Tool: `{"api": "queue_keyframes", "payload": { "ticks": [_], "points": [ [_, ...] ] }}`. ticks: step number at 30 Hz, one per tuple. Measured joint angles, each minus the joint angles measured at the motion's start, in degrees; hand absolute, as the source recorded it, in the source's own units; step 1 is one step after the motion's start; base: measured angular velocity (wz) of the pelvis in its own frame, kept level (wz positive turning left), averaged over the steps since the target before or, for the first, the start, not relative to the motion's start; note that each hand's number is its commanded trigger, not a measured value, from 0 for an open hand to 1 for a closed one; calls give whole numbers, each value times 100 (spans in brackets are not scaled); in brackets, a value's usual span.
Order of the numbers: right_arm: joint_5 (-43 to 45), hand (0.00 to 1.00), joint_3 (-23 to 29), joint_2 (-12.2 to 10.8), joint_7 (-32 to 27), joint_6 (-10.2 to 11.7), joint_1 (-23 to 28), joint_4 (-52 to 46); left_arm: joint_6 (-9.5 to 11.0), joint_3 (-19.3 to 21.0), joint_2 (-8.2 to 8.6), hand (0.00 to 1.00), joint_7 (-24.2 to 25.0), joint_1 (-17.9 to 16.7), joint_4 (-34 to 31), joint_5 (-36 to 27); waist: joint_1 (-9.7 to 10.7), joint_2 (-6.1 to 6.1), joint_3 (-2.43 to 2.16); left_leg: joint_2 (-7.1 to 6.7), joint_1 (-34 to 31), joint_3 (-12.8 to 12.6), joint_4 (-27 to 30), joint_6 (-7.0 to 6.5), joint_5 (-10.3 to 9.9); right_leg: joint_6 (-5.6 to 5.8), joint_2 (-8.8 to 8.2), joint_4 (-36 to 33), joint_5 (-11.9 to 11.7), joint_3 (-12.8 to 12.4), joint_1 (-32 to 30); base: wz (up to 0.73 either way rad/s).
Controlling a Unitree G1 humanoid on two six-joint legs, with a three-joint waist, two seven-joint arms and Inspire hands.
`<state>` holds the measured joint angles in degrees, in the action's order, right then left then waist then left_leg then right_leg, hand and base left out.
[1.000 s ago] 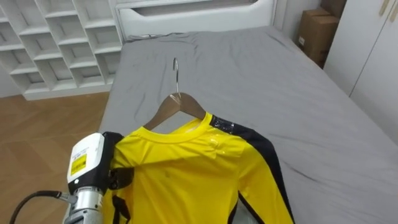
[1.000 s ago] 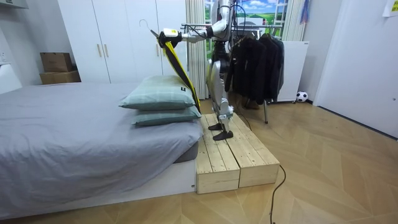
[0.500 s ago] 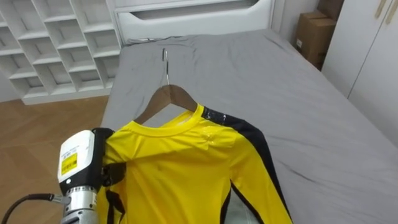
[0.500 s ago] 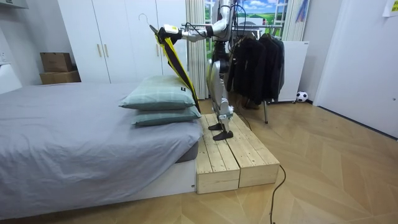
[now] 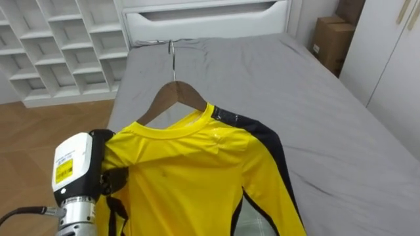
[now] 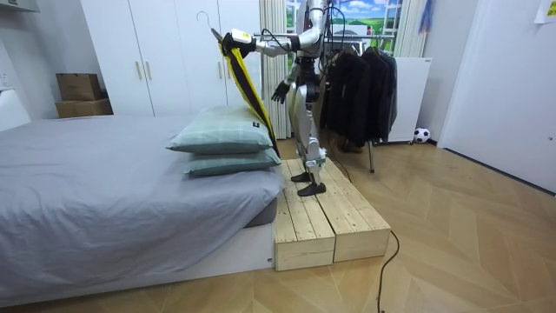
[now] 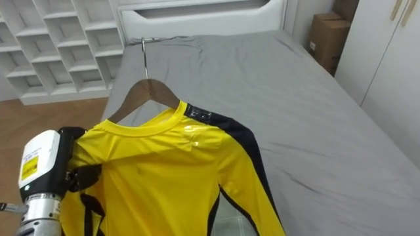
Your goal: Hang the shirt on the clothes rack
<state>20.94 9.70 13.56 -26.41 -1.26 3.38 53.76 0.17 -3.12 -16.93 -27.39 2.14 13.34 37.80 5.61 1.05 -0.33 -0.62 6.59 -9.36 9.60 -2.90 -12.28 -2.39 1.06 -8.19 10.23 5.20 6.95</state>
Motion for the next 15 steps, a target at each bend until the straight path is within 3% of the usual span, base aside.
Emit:
{"api": "queue_keyframes", "payload": {
  "ticks": [5, 11, 15],
  "points": [
    [466, 0, 0, -15, -716, 110, 7, -1192, 2, 17, 0, 100, 13, 1, -58, -17, -14, -20, 10, 2, 13, 9, -1, 0, 0, 1, -3, -6, -1, 27, 10, 0],
    [1173, 0, -163, -57, -1077, 170, 304, -2718, -6, 25, 28, 100, 109, -9, -186, -8, -137, -36, 19, 22, 14, 7, 3, 0, 0, 2, -17, -29, -1, 30, 3, 0],
    [1612, 0, -398, -56, -1096, 207, 311, -3153, -6, 25, 28, 100, 148, -9, -225, -6, -153, -36, 19, 21, 15, 7, 13, 0, 0, 2, -19, -42, 0, 32, 3, 0]
  ]
}}
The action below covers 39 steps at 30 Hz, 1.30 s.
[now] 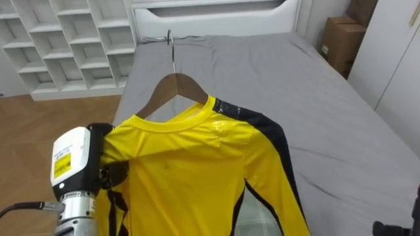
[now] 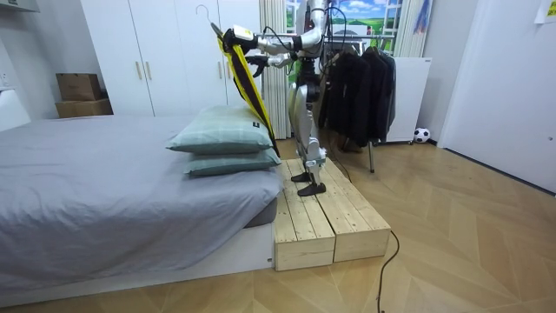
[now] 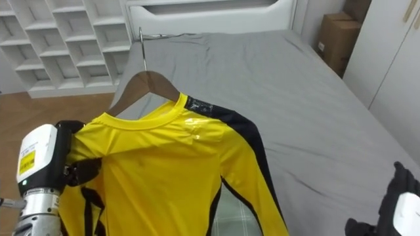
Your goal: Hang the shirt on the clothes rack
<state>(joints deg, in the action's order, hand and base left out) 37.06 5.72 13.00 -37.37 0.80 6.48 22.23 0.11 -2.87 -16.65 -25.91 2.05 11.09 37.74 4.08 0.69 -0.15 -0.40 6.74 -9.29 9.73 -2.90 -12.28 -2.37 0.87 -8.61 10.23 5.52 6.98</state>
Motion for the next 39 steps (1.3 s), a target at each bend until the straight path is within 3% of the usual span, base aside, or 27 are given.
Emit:
{"api": "queue_keyframes", "payload": {
  "ticks": [2, 13, 18, 22, 25, 39],
  "points": [
    [372, 0, -29, -2, 1, 39, 41, -212, -6, 2, 0, 100, 13, 0, 0, 5, -12, 2, 0, -3, -6, 2, 0, 0, 0, 1, -5, 1, 1, 0, 1, 0],
    [660, 0, -651, 152, 383, 172, 30, -994, 10, -6, 16, 100, 64, 0, -1, 68, -156, -3, 3, 4, 3, -16, -2, 0, 0, 1, 0, -5, 1, -13, -5, -1],
    [821, 0, -809, 236, 709, 226, -100, -997, 29, -8, 17, 100, 64, 1, -163, 124, -284, -48, 37, 5, -52, -33, -5, 0, 0, 1, -1, -31, 2, -28, -79, -2],
    [836, 0, -1194, 486, 963, 234, -266, -1440, 48, -128, 14, 100, 63, 2, -357, 127, -300, -74, 48, 1, -61, -34, -5, 0, 0, 1, -2, -25, 1, -31, -83, 0],
    [1096, 0, -1386, 492, 1160, 265, -365, -1626, 116, -190, 12, 100, 63, 5, -496, 214, -303, -144, 76, 3, -44, 0, -4, 0, 0, 1, 1, -2, 1, 4, -44, 4],
    [1786, 0, -1711, 556, 2144, 287, -451, -1634, 154, -190, 11, 100, 173, 5, -498, 583, -471, -227, 67, -10, -71, 34, 0, 0, 0, 2, -15, -1, 1, 21, -47, 0]
  ]
}}
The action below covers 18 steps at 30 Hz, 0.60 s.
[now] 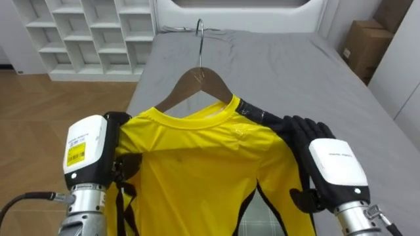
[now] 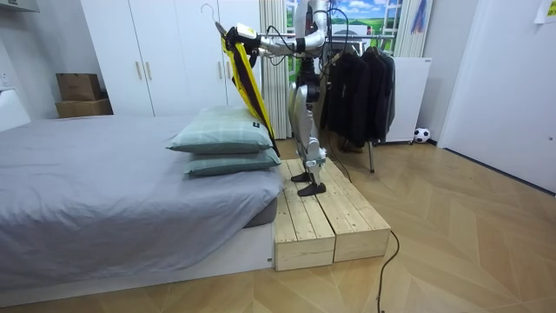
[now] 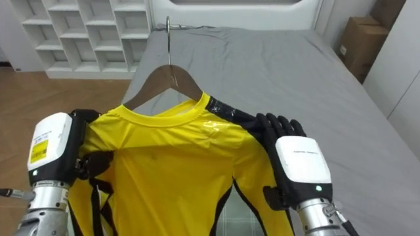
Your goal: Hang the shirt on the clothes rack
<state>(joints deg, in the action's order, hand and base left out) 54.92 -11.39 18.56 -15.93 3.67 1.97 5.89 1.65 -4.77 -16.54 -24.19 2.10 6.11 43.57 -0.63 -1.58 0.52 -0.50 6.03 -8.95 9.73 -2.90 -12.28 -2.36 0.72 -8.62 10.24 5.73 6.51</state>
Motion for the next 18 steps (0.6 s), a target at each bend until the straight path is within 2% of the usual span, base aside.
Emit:
{"api": "queue_keyframes", "payload": {
  "ticks": [5, 9, 18],
  "points": [
    [153, 0, -22, 1, 231, -1, -107, -203, 25, -4, 2, 100, 22, 0, -3, 120, 3, -43, -28, 5, -59, -4, 24, -1, 0, 0, 1, -14, -1, -5, -57, 0],
    [155, 0, -112, 2, 234, 10, -185, -430, 38, -66, 1, 100, 28, 2, -16, 116, 10, -51, -30, 7, -56, -4, 24, 0, 1, 0, -1, -13, -1, -2, -56, 0],
    [152, 0, -149, 4, 234, 72, -302, -492, 116, -364, -2, 100, 77, 1, -16, 243, -107, -96, -25, 6, -53, -4, 25, 0, 0, 2, -10, -14, -2, 23, -54, 0]
  ]
}}
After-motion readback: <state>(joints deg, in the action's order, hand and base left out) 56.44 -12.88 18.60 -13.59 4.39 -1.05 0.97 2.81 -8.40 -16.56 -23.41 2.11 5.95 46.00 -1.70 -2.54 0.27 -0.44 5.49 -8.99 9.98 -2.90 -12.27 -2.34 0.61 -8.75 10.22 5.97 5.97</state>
